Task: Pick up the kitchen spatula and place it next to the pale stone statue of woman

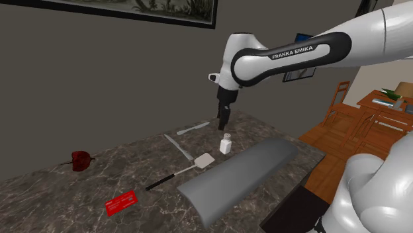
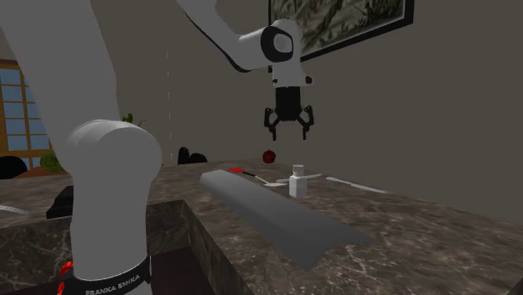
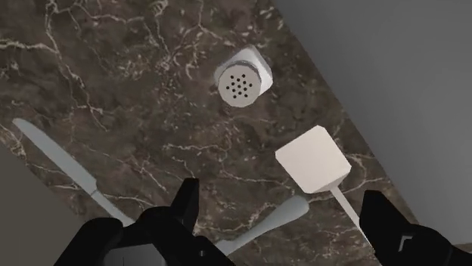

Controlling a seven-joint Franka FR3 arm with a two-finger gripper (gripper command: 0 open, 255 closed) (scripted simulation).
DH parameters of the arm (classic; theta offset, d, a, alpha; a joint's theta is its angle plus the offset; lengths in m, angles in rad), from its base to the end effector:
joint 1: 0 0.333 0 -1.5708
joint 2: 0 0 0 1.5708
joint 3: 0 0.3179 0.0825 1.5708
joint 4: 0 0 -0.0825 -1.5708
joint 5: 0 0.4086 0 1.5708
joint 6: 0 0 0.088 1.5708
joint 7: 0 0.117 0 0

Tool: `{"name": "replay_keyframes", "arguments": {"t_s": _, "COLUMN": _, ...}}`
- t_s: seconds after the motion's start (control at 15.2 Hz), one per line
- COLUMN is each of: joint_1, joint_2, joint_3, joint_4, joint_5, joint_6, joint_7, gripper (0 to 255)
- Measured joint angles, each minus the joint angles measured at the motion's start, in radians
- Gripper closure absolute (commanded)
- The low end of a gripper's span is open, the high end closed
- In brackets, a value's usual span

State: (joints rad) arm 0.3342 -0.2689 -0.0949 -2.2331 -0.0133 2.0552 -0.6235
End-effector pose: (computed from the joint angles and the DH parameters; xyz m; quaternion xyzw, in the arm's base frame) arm 0.4888 0.1166 0.4718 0.9058 0.4213 0.0454 0.0021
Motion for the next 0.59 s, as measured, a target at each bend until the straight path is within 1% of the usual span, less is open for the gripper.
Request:
{"name": "replay_keyframes", "arguments": {"t_s": 0.26, "joint_1": 0.049, "joint_2": 0.093, "joint_3": 0.019, "joint_4": 0.019, "joint_5": 0.027, "joint_6": 0.06, "joint_7": -0.112, "gripper": 0}}
{"name": "replay_keyframes", "arguments": {"t_s": 0.46, "joint_1": 0.083, "joint_2": 0.166, "joint_3": 0.038, "joint_4": 0.062, "joint_5": 0.046, "joint_6": 0.08, "joint_7": -0.195, "gripper": 0}}
{"name": "replay_keyframes", "arguments": {"t_s": 0.59, "joint_1": 0.104, "joint_2": 0.206, "joint_3": 0.054, "joint_4": 0.068, "joint_5": 0.056, "joint_6": 0.107, "joint_7": -0.246, "gripper": 0}}
